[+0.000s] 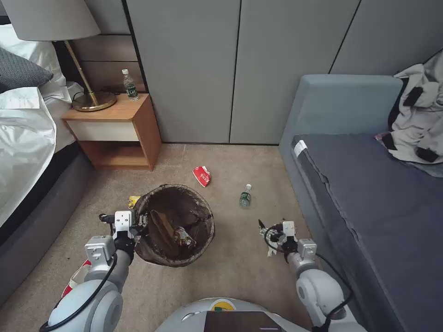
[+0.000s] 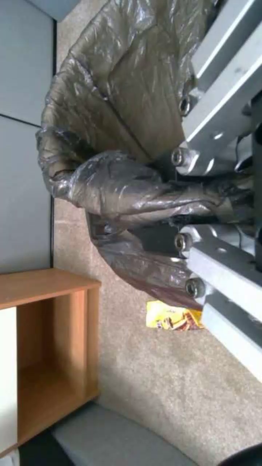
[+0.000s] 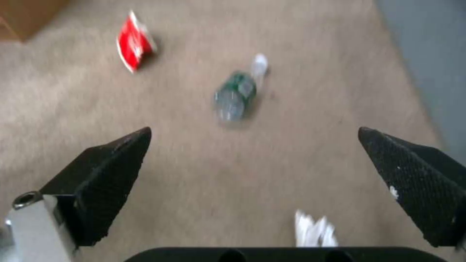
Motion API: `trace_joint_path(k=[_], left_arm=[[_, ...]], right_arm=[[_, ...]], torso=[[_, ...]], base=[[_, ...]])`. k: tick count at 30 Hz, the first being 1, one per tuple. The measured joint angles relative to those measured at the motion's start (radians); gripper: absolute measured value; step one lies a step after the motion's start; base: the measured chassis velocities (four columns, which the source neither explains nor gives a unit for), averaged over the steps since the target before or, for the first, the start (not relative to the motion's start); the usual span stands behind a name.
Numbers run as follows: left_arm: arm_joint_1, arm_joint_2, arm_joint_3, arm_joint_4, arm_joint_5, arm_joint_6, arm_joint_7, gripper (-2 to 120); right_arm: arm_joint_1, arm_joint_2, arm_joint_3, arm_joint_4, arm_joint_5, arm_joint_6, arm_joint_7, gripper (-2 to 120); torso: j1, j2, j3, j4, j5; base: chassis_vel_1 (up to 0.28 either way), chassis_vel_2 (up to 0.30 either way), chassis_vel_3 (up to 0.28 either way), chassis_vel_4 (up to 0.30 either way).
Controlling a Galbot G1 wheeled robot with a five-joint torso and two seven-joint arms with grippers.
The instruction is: Pick up the trash bin, then pick up the garbage from the floor and place it into the trash bin.
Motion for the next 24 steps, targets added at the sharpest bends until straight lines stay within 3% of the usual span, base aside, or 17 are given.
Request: trace_joint_path(k=[5, 11, 24], left_arm=[[0.002, -0.001, 0.000, 0.000, 0.002, 0.000, 0.000, 7], [0.004, -0.001, 0.000, 0.000, 0.003, 0.000, 0.000, 7], [0.002, 0.001, 0.002, 0.000, 0.004, 0.000, -0.001, 7]], right_arm=[[0.039, -0.001, -0.026, -0.054, 0.041, -0.035, 0.033, 100], [0.077, -0.004, -0.074, -0.090, 0.190, -0.157, 0.119, 100], [0.119, -0.004, -0.109, -0.201, 0.270, -0.168, 0.237, 100]], torso=[[0.000, 0.000, 0.000, 0.0002, 0.0000], [0.000, 0.000, 0.000, 0.0001, 0.0000], [0.000, 0.000, 0.000, 0.0001, 0.0000]], base=[[0.000, 0.000, 0.000, 0.000], [0.000, 0.000, 0.000, 0.000], [0.000, 0.000, 0.000, 0.000]])
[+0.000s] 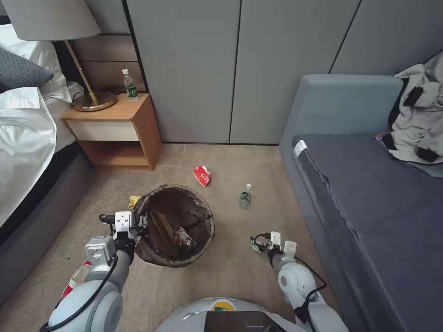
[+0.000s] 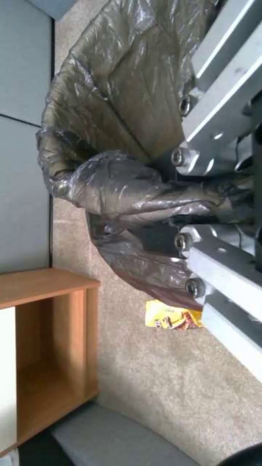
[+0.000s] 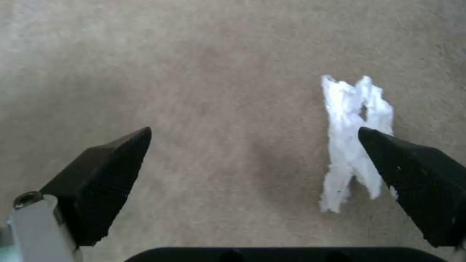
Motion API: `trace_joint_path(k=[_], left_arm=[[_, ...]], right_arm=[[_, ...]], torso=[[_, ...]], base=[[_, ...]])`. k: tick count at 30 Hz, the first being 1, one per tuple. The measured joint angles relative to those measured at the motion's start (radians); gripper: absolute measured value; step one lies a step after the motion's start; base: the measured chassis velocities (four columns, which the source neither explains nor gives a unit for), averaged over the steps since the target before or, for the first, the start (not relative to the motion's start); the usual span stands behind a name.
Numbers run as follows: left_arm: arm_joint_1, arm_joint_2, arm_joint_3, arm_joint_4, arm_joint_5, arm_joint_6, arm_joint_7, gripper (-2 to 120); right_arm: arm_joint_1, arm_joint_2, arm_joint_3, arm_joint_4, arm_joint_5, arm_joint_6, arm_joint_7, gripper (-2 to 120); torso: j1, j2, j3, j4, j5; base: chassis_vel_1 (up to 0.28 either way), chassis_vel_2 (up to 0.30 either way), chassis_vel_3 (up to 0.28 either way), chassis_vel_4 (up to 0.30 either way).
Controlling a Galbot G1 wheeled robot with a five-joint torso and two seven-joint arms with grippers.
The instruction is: Pick up the trash bin, then pick up the garbage from the floor and place it into the trash bin.
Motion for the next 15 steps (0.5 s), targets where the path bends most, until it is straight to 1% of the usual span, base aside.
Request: trace_joint_path(k=[2, 9, 15], left_arm=[[0.001, 0.001, 0.000, 0.000, 0.000, 0.000, 0.000, 7], [0.000, 0.002, 0.004, 0.000, 0.000, 0.000, 0.001, 7], [-0.002, 0.002, 0.005, 0.000, 0.000, 0.000, 0.001, 7]], right_arm=[[0.004, -0.004, 0.001, -0.021, -0.004, 0.019, 0.005, 100], [0.013, -0.012, 0.015, -0.044, -0.009, 0.031, 0.006, 100], [0.039, -0.018, 0.022, -0.101, -0.009, 0.044, 0.002, 100]], torso=[[0.000, 0.000, 0.000, 0.0000, 0.0000], [0.000, 0.000, 0.000, 0.0000, 0.0000], [0.000, 0.000, 0.000, 0.0000, 0.0000]], base=[[0.000, 0.000, 0.000, 0.000], [0.000, 0.000, 0.000, 0.000], [0.000, 0.000, 0.000, 0.000]])
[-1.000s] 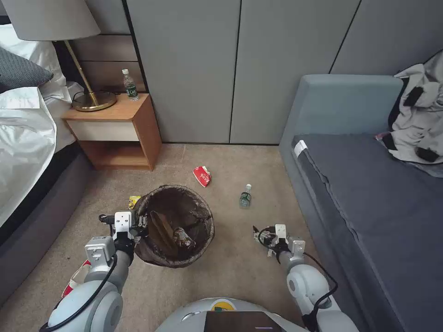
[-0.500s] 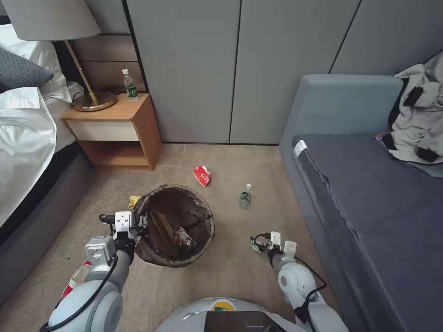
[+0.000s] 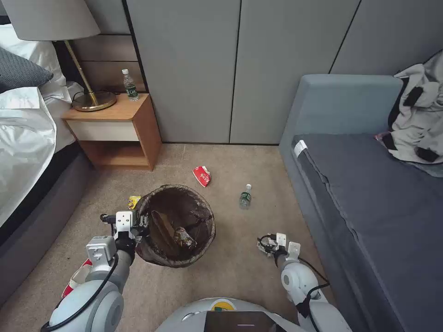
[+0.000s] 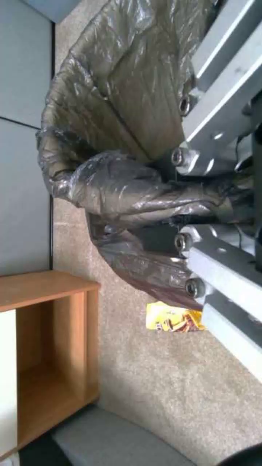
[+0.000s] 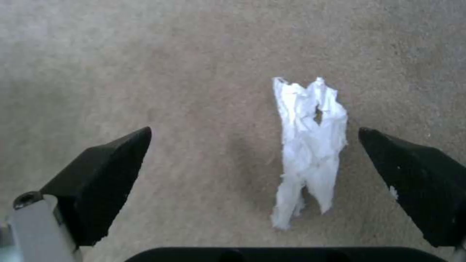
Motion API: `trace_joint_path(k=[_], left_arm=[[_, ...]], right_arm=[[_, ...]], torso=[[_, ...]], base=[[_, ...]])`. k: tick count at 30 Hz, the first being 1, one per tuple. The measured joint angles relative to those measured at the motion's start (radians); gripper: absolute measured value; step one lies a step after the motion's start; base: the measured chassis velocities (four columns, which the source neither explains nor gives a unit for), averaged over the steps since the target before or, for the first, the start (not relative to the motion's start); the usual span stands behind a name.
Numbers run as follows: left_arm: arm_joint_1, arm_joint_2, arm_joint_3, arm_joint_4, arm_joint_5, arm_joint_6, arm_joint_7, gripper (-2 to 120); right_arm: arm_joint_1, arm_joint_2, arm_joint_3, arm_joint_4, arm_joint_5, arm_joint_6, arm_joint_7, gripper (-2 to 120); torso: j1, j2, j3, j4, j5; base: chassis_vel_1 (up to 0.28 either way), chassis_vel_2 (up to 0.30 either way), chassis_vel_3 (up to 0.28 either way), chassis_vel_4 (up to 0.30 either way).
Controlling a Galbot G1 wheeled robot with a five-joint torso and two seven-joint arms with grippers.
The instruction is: Pick up the trash bin, then pick up the garbage from the floor and place it into the trash bin.
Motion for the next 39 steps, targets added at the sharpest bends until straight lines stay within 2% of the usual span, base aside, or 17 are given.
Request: trace_joint_path(k=[12, 22, 39], left_arm=[[-0.004, 0.002, 0.000, 0.000, 0.000, 0.000, 0.001, 7], [-0.008, 0.006, -0.001, 0.000, -0.003, 0.000, 0.001, 7], [-0.016, 0.011, -0.002, 0.000, -0.009, 0.000, 0.002, 7]], right_arm=[[0.075, 0.006, -0.016, -0.106, 0.003, -0.013, -0.002, 100], [0.117, 0.019, 0.004, -0.146, 0.005, -0.050, 0.023, 100], [0.150, 0.022, 0.008, -0.202, 0.009, -0.054, 0.026, 100]], torso=[[0.000, 0.000, 0.000, 0.0001, 0.0000], [0.000, 0.000, 0.000, 0.0001, 0.0000], [0.000, 0.000, 0.000, 0.0000, 0.0000]], base=[[0.000, 0.000, 0.000, 0.000], [0.000, 0.000, 0.000, 0.000], [0.000, 0.000, 0.000, 0.000]])
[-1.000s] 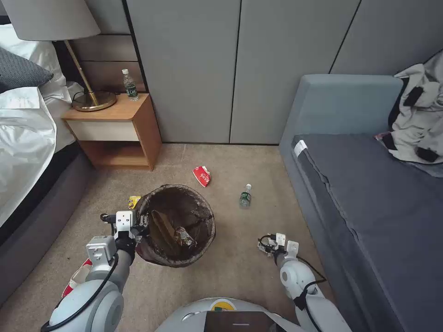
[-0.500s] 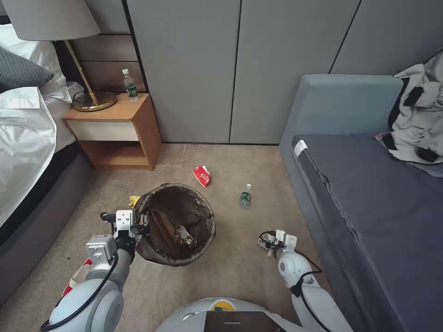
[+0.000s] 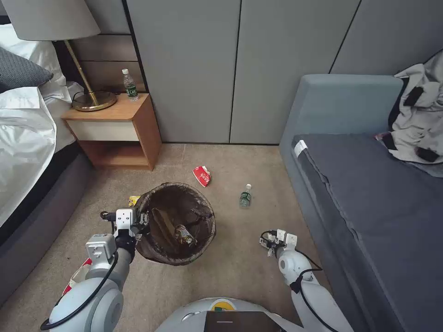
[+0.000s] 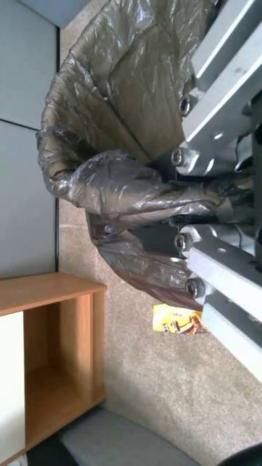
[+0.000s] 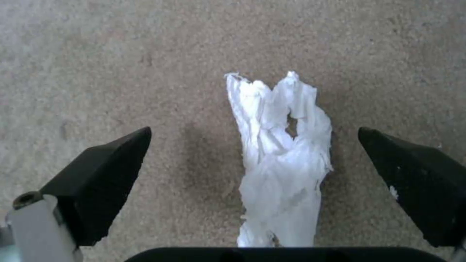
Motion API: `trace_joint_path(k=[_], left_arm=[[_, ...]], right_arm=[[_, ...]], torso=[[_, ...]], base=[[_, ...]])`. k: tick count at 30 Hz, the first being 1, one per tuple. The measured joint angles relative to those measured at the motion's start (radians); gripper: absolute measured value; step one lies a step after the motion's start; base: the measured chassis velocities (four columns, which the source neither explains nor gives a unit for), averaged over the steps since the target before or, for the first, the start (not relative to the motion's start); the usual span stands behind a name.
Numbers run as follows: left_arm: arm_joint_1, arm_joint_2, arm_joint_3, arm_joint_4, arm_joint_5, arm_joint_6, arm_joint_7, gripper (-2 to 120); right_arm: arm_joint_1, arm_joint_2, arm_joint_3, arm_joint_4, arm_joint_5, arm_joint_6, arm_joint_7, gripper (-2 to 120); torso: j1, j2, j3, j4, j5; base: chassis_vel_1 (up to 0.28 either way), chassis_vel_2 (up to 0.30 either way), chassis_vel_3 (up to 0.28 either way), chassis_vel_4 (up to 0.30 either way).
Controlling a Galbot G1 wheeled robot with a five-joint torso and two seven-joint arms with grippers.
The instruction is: Pick up the trash bin, then pick up the garbage from the floor and place it into the trash bin.
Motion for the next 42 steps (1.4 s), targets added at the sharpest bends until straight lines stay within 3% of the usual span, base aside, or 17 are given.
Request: trace_joint_path(k=[12, 26, 39, 42], left_arm=[[0.002, -0.003, -0.001, 0.000, 0.000, 0.000, 0.000, 7], [0.001, -0.005, 0.000, 0.000, 0.002, 0.000, 0.000, 7], [-0.003, -0.004, -0.003, 0.000, -0.007, 0.000, 0.000, 7], [-0.006, -0.004, -0.005, 0.000, -0.011, 0.000, 0.000, 7]], right_arm=[[0.020, 0.007, -0.012, -0.045, -0.008, 0.008, -0.008, 100], [0.019, 0.007, -0.004, -0.053, 0.016, 0.003, -0.008, 49], [0.008, 0.009, -0.007, -0.056, 0.011, 0.010, -0.010, 0], [0.004, 0.009, -0.009, -0.054, -0.001, 0.013, -0.010, 0]], torso=[[0.000, 0.000, 0.000, 0.0000, 0.0000], [0.000, 0.000, 0.000, -0.0005, -0.0008], [0.000, 0.000, 0.000, 0.0004, 0.0004], [0.000, 0.000, 0.000, 0.0004, 0.0005]], base=[[0.000, 0.000, 0.000, 0.000], [0.000, 0.000, 0.000, 0.000], [0.000, 0.000, 0.000, 0.000], [0.000, 0.000, 0.000, 0.000]])
